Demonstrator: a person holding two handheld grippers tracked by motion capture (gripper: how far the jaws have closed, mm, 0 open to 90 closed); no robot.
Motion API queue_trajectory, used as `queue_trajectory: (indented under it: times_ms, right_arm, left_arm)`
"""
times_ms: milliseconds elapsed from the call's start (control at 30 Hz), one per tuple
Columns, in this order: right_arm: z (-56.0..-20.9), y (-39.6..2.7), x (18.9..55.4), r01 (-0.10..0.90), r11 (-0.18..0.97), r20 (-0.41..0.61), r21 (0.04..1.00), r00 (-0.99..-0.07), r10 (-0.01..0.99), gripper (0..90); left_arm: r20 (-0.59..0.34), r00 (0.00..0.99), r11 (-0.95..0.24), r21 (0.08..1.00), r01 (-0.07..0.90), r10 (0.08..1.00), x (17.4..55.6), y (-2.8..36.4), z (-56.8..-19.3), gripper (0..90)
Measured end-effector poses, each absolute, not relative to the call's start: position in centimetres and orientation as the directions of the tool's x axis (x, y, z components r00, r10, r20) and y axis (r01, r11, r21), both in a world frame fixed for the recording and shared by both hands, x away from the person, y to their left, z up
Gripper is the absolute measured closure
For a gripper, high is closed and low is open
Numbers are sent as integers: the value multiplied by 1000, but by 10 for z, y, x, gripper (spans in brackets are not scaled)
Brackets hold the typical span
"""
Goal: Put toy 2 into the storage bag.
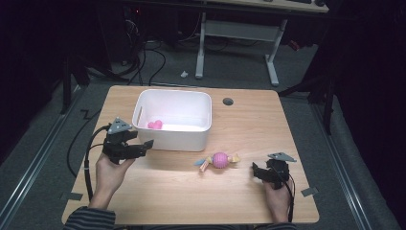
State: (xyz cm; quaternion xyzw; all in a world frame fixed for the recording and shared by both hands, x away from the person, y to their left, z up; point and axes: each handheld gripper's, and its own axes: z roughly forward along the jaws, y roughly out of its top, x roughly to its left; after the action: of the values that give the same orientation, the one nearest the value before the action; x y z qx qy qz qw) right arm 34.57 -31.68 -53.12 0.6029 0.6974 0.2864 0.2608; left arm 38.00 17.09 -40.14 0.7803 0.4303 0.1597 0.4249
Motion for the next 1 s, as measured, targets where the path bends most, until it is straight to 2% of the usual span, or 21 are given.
queue_trajectory:
  times_ms: [1000]
  right_arm:
    - [-531,-317,346,690,114,-22,714,-141,990,194]
  left_arm:
    - [-153,568,-253,780,572,809,370,172,-430,300]
